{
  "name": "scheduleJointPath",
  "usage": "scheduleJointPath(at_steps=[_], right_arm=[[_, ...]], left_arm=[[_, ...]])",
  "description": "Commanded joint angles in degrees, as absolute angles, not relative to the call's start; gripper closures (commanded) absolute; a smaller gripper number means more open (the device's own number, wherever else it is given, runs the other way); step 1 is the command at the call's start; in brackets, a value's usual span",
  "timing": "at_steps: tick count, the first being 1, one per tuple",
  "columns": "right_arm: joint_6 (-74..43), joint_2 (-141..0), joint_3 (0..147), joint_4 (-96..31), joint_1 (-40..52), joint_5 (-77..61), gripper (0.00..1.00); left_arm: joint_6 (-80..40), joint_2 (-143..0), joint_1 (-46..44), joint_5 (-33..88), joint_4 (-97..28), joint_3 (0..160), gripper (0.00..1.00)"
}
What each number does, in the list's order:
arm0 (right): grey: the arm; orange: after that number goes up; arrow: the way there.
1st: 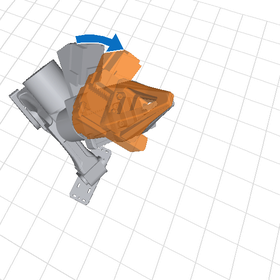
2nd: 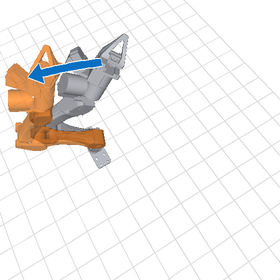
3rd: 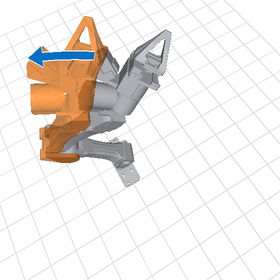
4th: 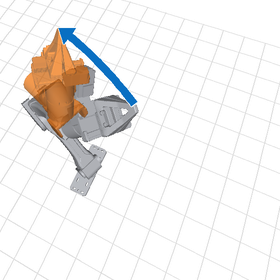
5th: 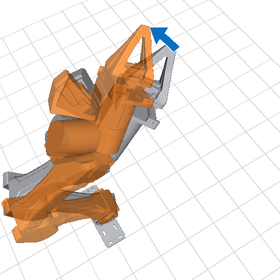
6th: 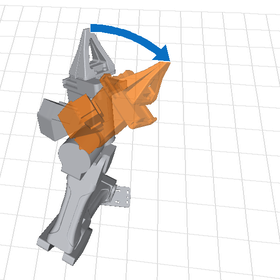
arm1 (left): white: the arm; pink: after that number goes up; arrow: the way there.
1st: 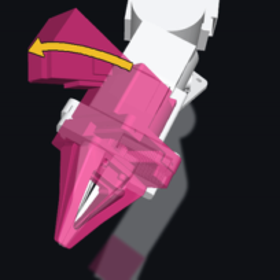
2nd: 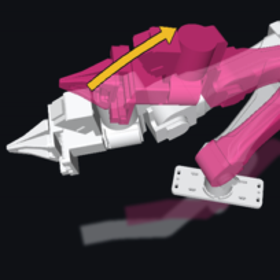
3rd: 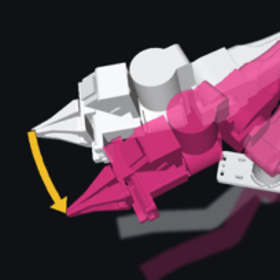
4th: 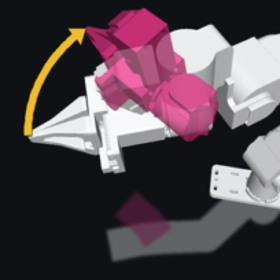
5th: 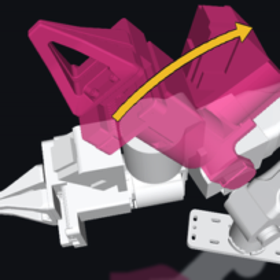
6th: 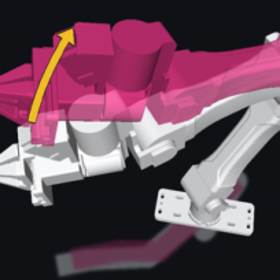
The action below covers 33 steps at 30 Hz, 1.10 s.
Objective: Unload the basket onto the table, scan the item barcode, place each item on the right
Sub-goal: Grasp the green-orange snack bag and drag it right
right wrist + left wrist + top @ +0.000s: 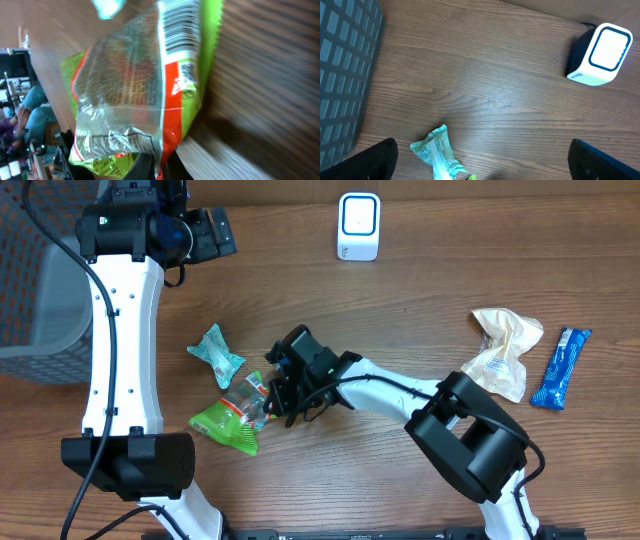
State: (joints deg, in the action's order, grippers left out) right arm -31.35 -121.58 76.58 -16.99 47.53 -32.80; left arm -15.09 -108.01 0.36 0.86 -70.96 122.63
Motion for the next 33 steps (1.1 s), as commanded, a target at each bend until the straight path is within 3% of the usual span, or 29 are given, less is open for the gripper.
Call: scheduleJointPath(at_steps=[1, 14, 16, 20, 25, 33], right_arm=[[-31.1, -118.5, 77.0, -20.9, 43.4, -28.0, 0.96], [-1.1, -106.6, 77.0, -40.0, 32.3, -14.6, 0.96], [-0.1, -106.5, 77.0, -40.7, 31.2, -14.6, 0.9], [-3.0, -106.4, 78.1, -41.8, 29.2, -14.7, 0.66], [-9.5, -106.4, 85.2, -48.2, 27.3, -19.4, 0.51], [-27.6, -106.4, 86.8, -51.2, 28.3, -28.4, 0.5]], left_arm=[[-15.9, -108.6, 0.0, 1.3, -70.9, 123.9, 0.0], [-15.9, -108.6, 0.0, 1.3, -70.9, 123.9, 0.0], [-15.9, -108.6, 0.0, 1.3, -70.9, 123.9, 0.0], [-15.9, -108.6, 0.0, 1.3, -70.9, 123.9, 0.0], [-15.9, -108.6, 0.0, 1.3, -70.9, 123.9, 0.0], [-15.9, -108.6, 0.0, 1.3, -70.9, 123.9, 0.0]])
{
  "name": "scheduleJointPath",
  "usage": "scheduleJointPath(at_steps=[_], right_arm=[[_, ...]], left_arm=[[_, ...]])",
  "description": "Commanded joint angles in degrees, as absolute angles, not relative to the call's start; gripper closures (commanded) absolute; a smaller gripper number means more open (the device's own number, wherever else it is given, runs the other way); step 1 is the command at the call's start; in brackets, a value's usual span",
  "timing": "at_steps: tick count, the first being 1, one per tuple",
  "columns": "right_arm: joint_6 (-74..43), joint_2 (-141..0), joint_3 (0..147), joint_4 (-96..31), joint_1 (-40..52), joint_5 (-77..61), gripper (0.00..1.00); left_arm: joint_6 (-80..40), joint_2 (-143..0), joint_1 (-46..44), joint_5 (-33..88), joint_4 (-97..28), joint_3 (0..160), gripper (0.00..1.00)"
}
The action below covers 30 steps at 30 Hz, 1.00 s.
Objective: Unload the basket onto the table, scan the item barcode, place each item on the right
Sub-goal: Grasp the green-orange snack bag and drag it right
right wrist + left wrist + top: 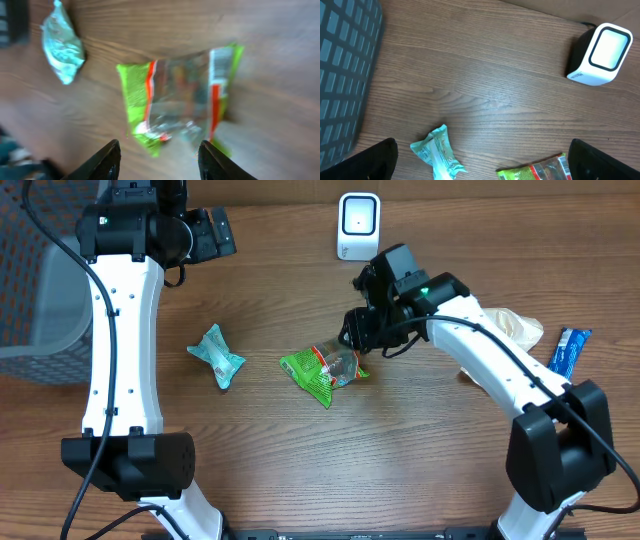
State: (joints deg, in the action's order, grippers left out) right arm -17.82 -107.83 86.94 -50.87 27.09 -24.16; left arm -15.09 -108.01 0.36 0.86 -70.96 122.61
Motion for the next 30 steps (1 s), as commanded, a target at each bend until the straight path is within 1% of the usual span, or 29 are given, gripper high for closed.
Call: scheduleJointPath(at_steps=[1, 3, 4, 7, 10, 15, 18, 24, 30], right_arm=[[-28.7, -106.4, 86.4, -51.2, 29.0, -28.3, 0.52], [-31.3, -106.4, 85.6, -51.1, 30.7, -26.8, 0.56], [-32.8, -106.4, 85.5, -51.2, 31.7, -24.6, 0.57], [-36.1, -105.9, 85.5, -50.9, 35.3, -18.0, 0.55], [-36.1, -104.8, 85.5, -50.7, 36.8, -16.5, 0.53], [-36.3, -104.8, 85.4, -50.7, 37.1, -16.5, 0.55], [-38.7, -104.8, 85.1, -50.3, 37.8, -15.2, 0.57], [-43.3, -104.9, 79.5, -43.5, 38.2, -15.1, 0.57], [-48.6, -105.0, 71.6, -33.9, 38.2, -14.1, 0.56]], left_arm=[[-15.9, -108.6, 0.0, 1.3, -70.9, 123.9, 0.0], [-15.9, -108.6, 0.0, 1.3, -70.9, 123.9, 0.0], [-15.9, -108.6, 0.0, 1.3, -70.9, 123.9, 0.0], [-15.9, -108.6, 0.0, 1.3, -70.9, 123.9, 0.0], [-15.9, -108.6, 0.0, 1.3, -70.9, 123.9, 0.0], [-15.9, -108.6, 0.0, 1.3, -70.9, 123.9, 0.0], [-15.9, -108.6, 0.0, 1.3, -70.9, 123.9, 0.0], [-15.9, -108.6, 0.0, 1.3, -70.9, 123.9, 0.0], [-15.9, -108.6, 0.0, 1.3, -70.9, 123.9, 0.0]])
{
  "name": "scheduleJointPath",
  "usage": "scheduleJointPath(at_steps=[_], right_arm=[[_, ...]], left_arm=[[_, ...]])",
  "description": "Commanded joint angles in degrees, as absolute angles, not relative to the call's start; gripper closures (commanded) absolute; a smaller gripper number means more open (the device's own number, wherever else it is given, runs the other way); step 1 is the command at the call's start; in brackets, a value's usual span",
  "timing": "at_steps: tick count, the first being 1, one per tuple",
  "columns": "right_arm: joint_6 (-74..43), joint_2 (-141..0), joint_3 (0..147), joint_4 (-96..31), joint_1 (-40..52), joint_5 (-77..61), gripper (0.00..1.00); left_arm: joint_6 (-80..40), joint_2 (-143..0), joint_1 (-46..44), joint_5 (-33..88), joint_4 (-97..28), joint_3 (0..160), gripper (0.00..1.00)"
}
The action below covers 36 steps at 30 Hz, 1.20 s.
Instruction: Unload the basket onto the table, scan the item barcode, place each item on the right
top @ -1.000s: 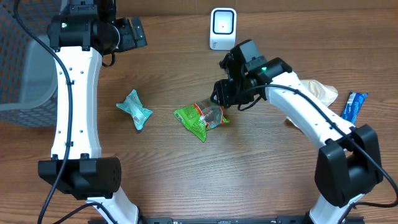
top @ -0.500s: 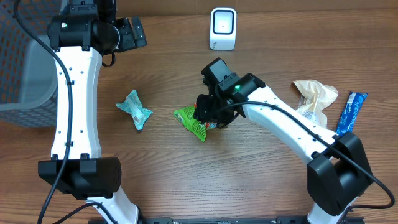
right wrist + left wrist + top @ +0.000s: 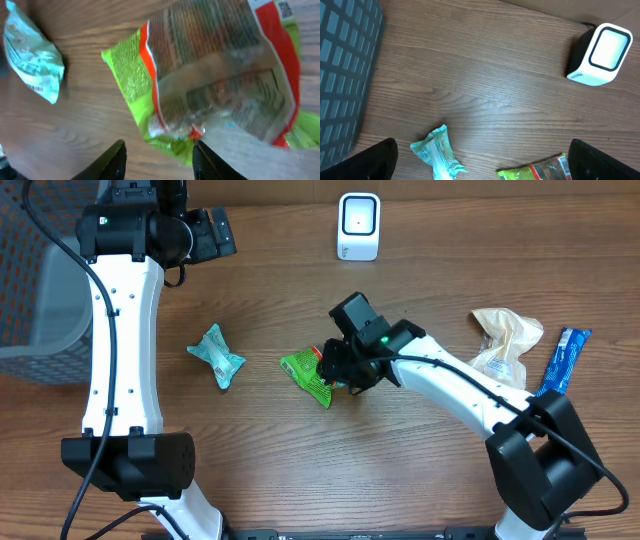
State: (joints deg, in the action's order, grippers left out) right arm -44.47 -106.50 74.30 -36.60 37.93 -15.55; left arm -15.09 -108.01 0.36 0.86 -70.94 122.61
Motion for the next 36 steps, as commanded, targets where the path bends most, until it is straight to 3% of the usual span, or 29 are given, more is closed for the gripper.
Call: scheduleJointPath(at_steps=[1, 8, 14, 20, 22, 25, 31, 36], right_arm=[[-49.4, -105.1, 71.1, -33.3, 38.2, -14.0, 0.56], [-52.6, -106.6, 70.5, -32.1, 38.3, -12.9, 0.52], [-54.1, -110.8, 70.5, -29.3, 39.6, -13.2, 0.37], [-54.0, -114.4, 70.5, -28.6, 40.2, -15.4, 0.38], [-53.4, -114.6, 70.5, -29.0, 39.9, -15.5, 0.46], [-47.1, -114.3, 72.0, -31.0, 39.1, -16.8, 0.76], [-29.3, -114.3, 80.6, -45.5, 35.0, -15.6, 0.77], [-3.0, -114.3, 84.8, -58.0, 33.3, -14.8, 0.73]], left_arm=[[-15.9, -108.6, 0.0, 1.3, -70.9, 123.9, 0.0], [-15.9, -108.6, 0.0, 1.3, -70.9, 123.9, 0.0], [-15.9, -108.6, 0.0, 1.3, -70.9, 123.9, 0.0], [-15.9, -108.6, 0.0, 1.3, -70.9, 123.9, 0.0], [-15.9, -108.6, 0.0, 1.3, -70.9, 123.9, 0.0], [-15.9, -108.6, 0.0, 1.3, -70.9, 123.9, 0.0], [-15.9, -108.6, 0.0, 1.3, -70.9, 123.9, 0.0], [-15.9, -108.6, 0.0, 1.3, -70.9, 123.9, 0.0]])
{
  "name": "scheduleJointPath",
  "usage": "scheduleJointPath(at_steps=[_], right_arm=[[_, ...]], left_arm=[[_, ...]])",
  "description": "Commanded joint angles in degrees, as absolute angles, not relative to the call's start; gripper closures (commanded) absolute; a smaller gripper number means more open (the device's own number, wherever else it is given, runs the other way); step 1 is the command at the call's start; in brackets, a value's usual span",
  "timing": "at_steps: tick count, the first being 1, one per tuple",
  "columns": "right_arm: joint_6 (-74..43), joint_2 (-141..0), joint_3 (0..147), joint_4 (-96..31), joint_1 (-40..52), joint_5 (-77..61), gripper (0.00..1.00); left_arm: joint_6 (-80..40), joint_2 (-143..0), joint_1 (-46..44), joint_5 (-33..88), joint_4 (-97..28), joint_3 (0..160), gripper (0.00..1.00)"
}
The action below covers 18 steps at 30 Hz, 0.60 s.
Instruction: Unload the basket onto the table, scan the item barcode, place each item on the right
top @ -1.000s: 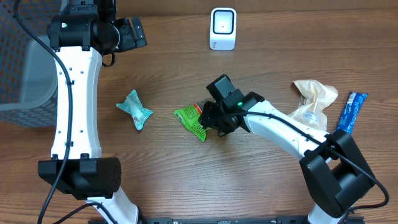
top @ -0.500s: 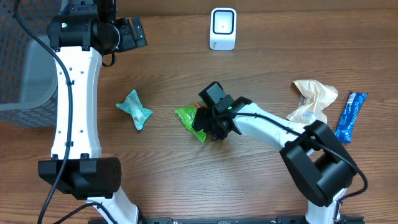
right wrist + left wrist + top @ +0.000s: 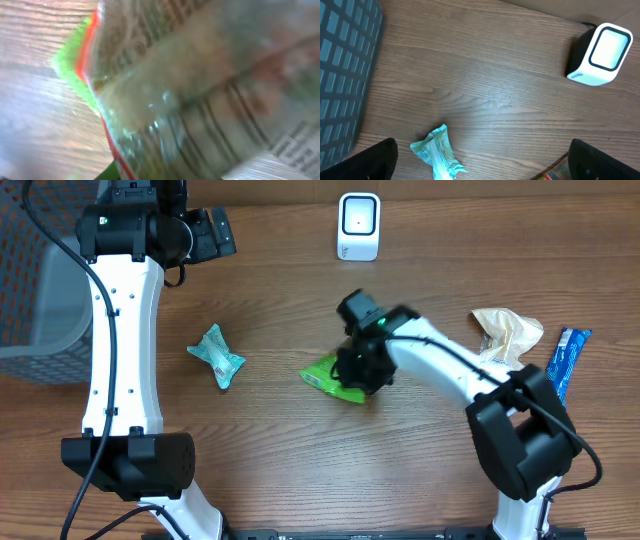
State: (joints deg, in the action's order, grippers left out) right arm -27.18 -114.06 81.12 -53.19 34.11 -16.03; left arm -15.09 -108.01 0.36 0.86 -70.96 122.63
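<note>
The green and red snack packet (image 3: 328,377) lies mid-table, its right end under my right gripper (image 3: 360,366), which is down on it. In the right wrist view the packet (image 3: 200,85) fills the blurred frame and hides the fingers, so open or shut does not show. The white barcode scanner (image 3: 358,225) stands at the table's far edge, well apart from the packet. My left gripper (image 3: 207,232) hangs open high at the back left. Its dark fingertips (image 3: 372,160) sit in the lower corners of the left wrist view, above the scanner (image 3: 600,54).
A teal packet (image 3: 217,355) lies left of the green one. A beige bag (image 3: 505,350) and a blue bar (image 3: 560,367) lie at the right. A grey mesh basket (image 3: 40,290) stands at the left edge.
My right gripper has come closer onto the green packet, which now fills its view. The packet has shifted a little to the right. The left arm has not moved.
My right gripper first held the green packet at the lower left of centre. Then the packet lay mid-table with the gripper open above it. Then the gripper was lower over it, still open, and now it rests on the packet.
</note>
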Motion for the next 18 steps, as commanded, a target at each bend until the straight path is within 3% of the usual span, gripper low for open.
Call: scheduleJointPath(at_steps=[1, 4, 9, 11, 18], right_arm=[[2.0, -114.3, 85.0, -59.9, 33.3, -13.4, 0.73], [15.1, -114.3, 85.1, -63.0, 33.5, -9.7, 0.64], [25.9, -114.3, 85.1, -62.2, 35.2, -5.7, 0.63], [21.6, -114.3, 85.4, -60.5, 35.5, -3.0, 0.58], [-9.7, -112.7, 95.3, -65.2, 31.6, -2.9, 0.42]], left_arm=[[-15.9, -108.6, 0.0, 1.3, -70.9, 123.9, 0.0], [-15.9, -108.6, 0.0, 1.3, -70.9, 123.9, 0.0], [-15.9, -108.6, 0.0, 1.3, -70.9, 123.9, 0.0], [-15.9, -108.6, 0.0, 1.3, -70.9, 123.9, 0.0], [-15.9, -108.6, 0.0, 1.3, -70.9, 123.9, 0.0]])
